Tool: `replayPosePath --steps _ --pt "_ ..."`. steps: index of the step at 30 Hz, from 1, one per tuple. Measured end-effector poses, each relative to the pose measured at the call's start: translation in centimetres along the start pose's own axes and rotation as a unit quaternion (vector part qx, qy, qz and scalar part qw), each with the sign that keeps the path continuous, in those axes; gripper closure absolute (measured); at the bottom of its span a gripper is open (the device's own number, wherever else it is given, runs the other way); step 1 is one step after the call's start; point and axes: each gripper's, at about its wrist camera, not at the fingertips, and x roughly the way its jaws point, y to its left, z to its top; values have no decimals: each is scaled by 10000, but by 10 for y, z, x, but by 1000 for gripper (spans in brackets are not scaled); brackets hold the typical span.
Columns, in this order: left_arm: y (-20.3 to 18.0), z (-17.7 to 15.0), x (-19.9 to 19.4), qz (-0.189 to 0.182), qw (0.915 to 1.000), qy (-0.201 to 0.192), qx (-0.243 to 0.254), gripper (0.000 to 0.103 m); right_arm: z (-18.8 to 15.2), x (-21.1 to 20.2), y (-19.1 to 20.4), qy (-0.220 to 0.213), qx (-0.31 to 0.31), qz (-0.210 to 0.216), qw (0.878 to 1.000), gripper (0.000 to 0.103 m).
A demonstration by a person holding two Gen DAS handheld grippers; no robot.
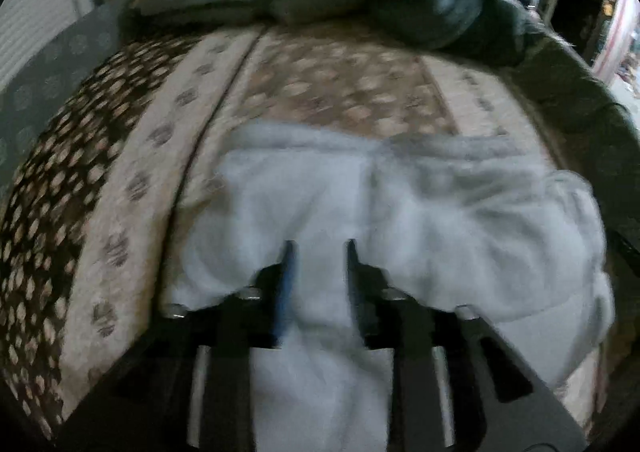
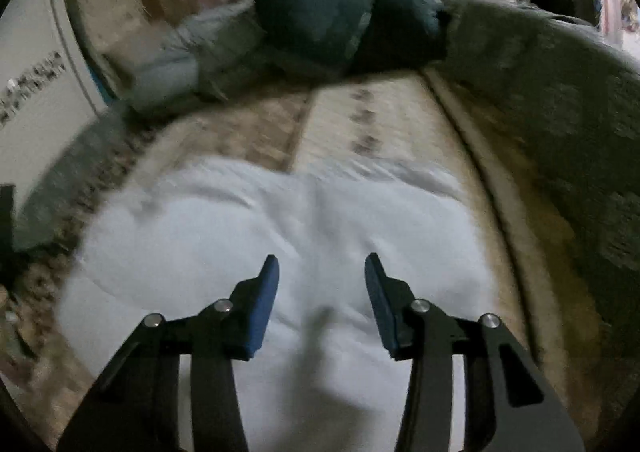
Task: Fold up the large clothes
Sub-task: 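Grasp the folded jacket edge again with both grippers and tuck it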
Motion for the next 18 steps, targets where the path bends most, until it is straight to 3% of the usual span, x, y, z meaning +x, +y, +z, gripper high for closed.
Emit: replayPosePath --steps 2,4,6,7,9,10,11,12,13,16,18 --pt "-27 14 8 -124 9998 -94 145 45 12 22 27 88 -287 58 9995 55" --pt "-43 27 29 -235 9995 133 191 47 19 49 48 322 -501 79 9982 54" --pt "-54 37 60 -382 9981 434 228 80 22 83 64 704 -844 119 9939 54" --pt "-54 39 80 -232 9971 662 281 86 22 99 63 948 -1013 34 9903 54" --pt "-45 40 96 -55 9965 776 305 99 11 105 56 1016 -1149 -166 9880 57" --pt "-36 44 103 3 9962 831 252 101 12 108 43 1051 -1031 -273 9887 57" --pt "-27 49 107 1 9963 841 183 101 13 108 30 1063 -891 -266 9900 63" --pt "-11 53 110 -1 9963 856 88 100 15 108 11 1069 -703 -302 9913 85" --pt "0 60 116 30 9963 855 27 100 17 108 -1 1059 -595 -404 9918 99" --pt "33 64 118 313 9966 738 -170 100 19 100 -52 948 -65 -444 9945 103" --pt "57 61 116 351 9957 717 -460 100 16 90 -75 769 27 -950 9925 103"
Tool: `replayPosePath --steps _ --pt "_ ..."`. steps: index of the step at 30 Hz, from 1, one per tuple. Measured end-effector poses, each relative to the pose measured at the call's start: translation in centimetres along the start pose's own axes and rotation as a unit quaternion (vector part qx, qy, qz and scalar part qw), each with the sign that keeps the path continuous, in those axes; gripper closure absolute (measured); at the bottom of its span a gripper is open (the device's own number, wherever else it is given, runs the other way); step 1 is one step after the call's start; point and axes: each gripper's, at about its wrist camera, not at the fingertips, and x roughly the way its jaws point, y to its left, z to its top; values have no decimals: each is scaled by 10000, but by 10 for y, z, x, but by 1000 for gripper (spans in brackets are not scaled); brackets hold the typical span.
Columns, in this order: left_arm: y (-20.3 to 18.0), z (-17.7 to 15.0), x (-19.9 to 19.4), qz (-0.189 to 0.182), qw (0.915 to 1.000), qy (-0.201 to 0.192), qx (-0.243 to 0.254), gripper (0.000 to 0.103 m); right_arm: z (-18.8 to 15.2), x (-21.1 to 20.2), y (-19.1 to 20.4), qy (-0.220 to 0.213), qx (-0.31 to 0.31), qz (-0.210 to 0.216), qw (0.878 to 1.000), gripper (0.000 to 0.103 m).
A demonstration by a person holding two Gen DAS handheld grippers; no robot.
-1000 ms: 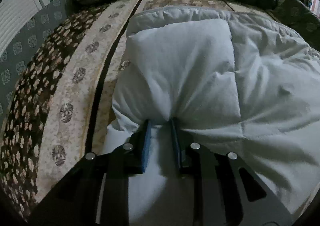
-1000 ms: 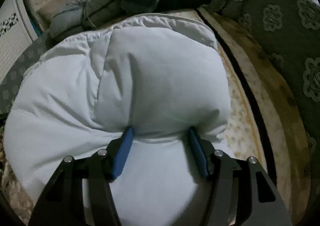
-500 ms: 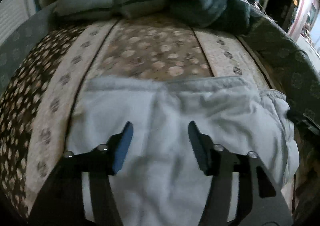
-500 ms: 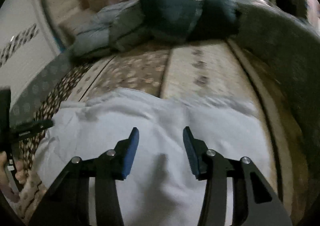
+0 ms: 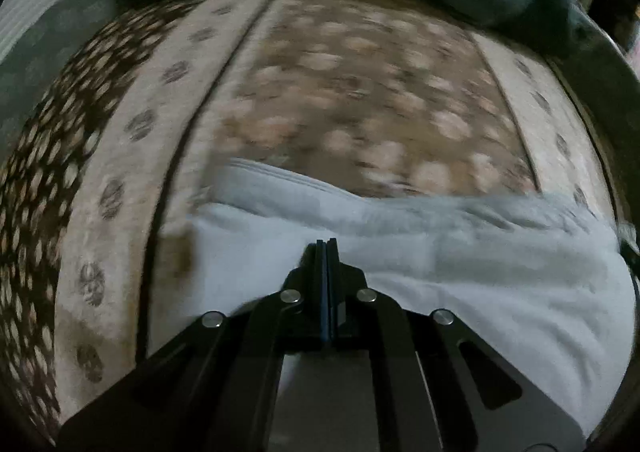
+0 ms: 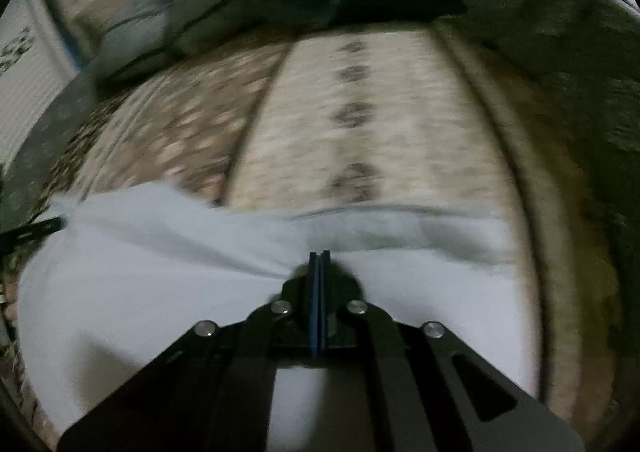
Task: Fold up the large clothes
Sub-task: 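Grasp the folded jacket edge again with both grippers and tuck it, then open both grippers and place them at the base of the jacket bundle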
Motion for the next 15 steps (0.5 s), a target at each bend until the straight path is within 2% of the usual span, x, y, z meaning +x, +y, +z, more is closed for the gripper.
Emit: replayPosePath --steps 3,5,7,8,9,10,11,12,14,15 --pt "6 -7 -8 143 9998 -113 28 101 -5 -11 -26 -2 269 75 9996 103" --pt "1 -14 -35 383 9979 -471 222 101 -8 -40 -20 -358 -10 134 9993 96" --pt "-2 -22 -70 314 9952 -904 188 89 -12 -69 -6 -733 -244 309 9965 93" --pt "-6 -30 -92 207 9927 -1182 145 70 -18 -92 7 -1035 -371 362 9933 67" --pt "-11 -43 -113 89 9892 -1457 124 47 -27 -111 22 -1328 -419 381 9895 26" --pt "-21 -51 -124 34 9863 -1642 120 36 -39 -127 37 -1644 -435 464 9843 14" --pt "-30 -64 -135 -38 9827 -1845 131 24 -50 -135 50 -1818 -473 596 9804 13" --pt "-39 -76 -142 -125 9799 -1983 177 20 -61 -139 64 -1860 -517 703 9787 13" --pt "-62 -108 -144 -349 9774 -2037 451 20 -86 -136 93 -1861 -617 795 9774 13" --pt "-75 -121 -137 -347 9764 -2047 595 20 -102 -131 110 -1870 -729 824 9762 13"
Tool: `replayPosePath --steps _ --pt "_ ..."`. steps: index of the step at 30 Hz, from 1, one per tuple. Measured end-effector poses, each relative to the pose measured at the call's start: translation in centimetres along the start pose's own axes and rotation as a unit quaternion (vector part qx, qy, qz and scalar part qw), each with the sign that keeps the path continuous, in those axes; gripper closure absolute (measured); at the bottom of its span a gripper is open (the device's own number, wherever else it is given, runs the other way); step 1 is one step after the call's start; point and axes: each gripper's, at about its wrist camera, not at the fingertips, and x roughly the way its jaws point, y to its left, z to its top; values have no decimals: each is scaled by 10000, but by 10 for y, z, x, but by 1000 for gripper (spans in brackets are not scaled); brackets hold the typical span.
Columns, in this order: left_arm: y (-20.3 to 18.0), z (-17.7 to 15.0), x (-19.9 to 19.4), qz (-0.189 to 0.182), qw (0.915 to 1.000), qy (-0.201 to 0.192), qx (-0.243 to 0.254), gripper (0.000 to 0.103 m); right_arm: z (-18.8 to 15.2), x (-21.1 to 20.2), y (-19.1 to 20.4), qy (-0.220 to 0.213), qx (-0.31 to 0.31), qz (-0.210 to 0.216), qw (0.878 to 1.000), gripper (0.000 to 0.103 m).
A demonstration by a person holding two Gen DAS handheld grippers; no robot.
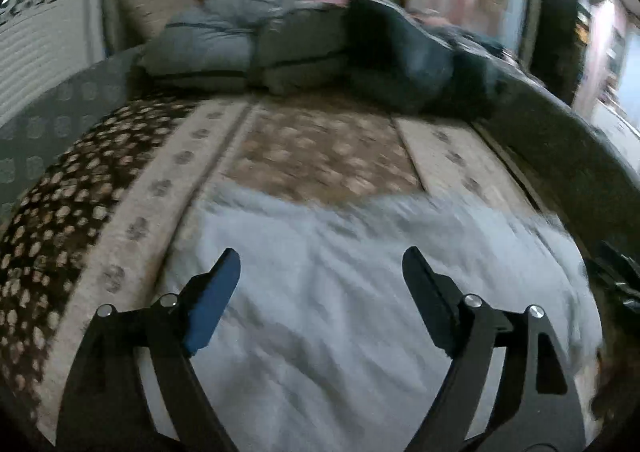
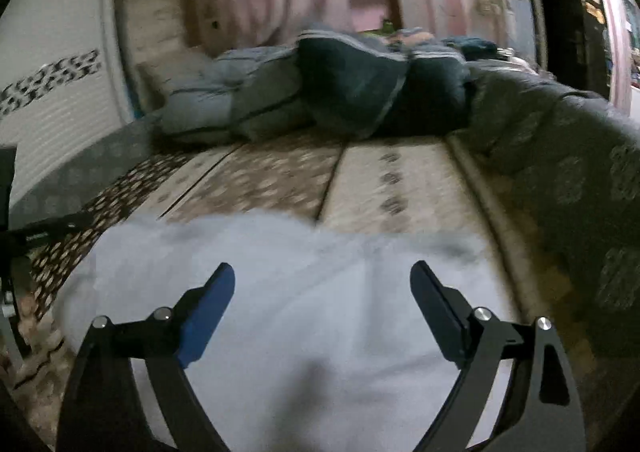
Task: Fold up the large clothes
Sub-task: 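Open both grippers and place them at the base of the jacket bundle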
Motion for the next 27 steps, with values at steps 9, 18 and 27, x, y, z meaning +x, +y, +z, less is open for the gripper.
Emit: replayPosePath --steps 9,18,27 --pt "33 -43 44 631 9976 231 139 25 -50 20 4 -197 -410 -282 9986 16" --pt "77 -42 55 955 9946 337 248 21 -67 11 -106 202 423 -999 9939 17" --pt "105 -42 23 910 9938 568 -302 27 -54 -27 -109 600 482 -1126 9907 27"
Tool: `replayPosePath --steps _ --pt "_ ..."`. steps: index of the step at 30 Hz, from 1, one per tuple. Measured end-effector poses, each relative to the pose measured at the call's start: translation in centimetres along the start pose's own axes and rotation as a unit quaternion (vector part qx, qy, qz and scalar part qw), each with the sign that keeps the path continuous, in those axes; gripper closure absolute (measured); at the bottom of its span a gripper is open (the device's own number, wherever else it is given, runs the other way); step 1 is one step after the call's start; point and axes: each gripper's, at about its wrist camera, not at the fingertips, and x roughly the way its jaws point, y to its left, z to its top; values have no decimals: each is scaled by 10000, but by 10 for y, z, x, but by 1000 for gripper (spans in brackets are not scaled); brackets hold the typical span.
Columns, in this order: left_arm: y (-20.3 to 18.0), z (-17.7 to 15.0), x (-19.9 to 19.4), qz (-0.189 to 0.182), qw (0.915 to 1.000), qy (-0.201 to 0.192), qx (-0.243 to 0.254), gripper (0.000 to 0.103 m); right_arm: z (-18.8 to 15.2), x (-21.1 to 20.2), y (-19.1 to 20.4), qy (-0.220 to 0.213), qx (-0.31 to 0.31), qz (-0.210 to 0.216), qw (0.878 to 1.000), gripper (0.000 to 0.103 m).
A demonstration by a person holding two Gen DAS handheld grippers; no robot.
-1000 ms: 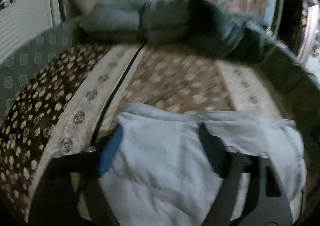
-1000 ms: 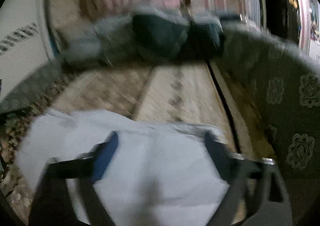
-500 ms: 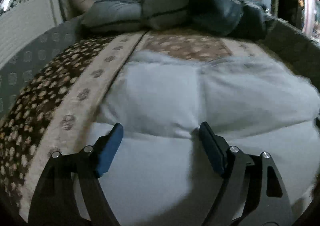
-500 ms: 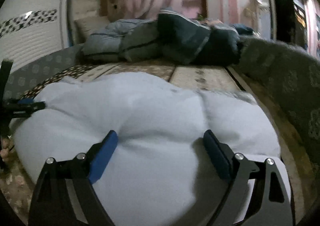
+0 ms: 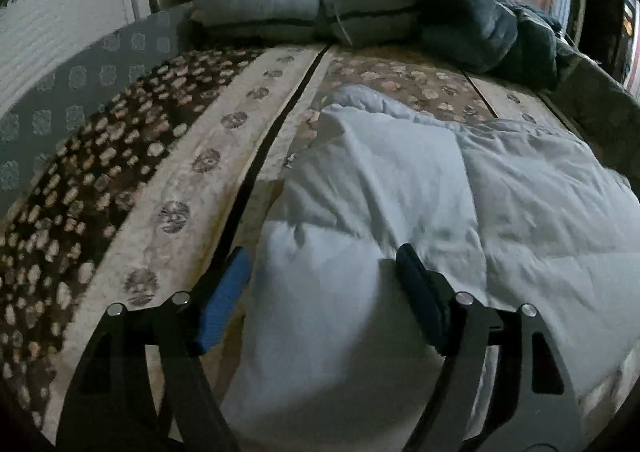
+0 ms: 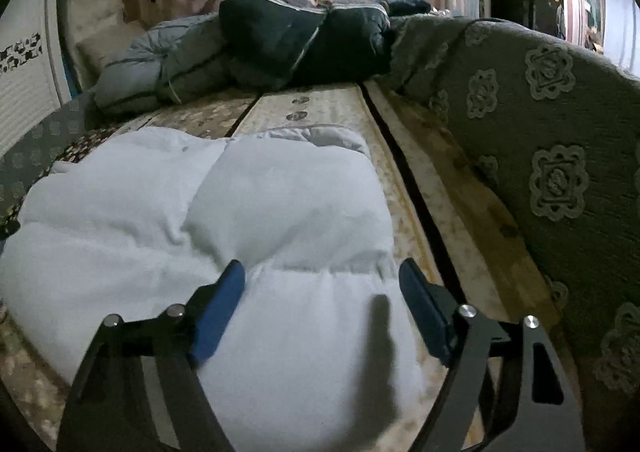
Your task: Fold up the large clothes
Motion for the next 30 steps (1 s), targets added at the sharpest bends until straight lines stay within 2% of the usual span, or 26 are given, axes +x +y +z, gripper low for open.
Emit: replayPosePath --steps 1,3,6,12,21,23,25,26,27,29,30 --pt "-2 -3 -5 27 10000 -22 72 27 -1 -5 2 40 -17 -21 10000 30" --pt "-4 -10 -13 -16 9998 51 173 27 -8 -13 7 255 16 36 9997 53" --pt "2 -19 -11 -94 9994 290 164 28 -16 -12 10 587 169 145 9980 69" --pt "-4 -25 4 -29 9986 470 225 28 -15 9 14 909 -36 23 9959 79" --pt "-3 -23 6 -117 9984 528 189 28 -13 13 14 941 -89 7 9955 80" --pt "-1 -23 2 -174 9983 521 173 28 -12 9 11 865 -11 44 9962 78" --pt "3 -26 -5 -199 9982 509 238 23 -15 1 5 754 79 87 9971 57" --pt "4 -27 -8 -186 9982 495 266 16 -18 -5 0 676 135 114 9976 35" --pt "6 -28 -12 -165 9983 468 295 9 -21 -10 -5 612 195 179 9978 29" --pt "13 -32 -21 -143 9986 399 303 3 -30 -20 -17 566 310 314 9974 26" --pt "16 -33 -23 -149 9987 391 295 3 -37 -24 -23 566 348 317 9973 18"
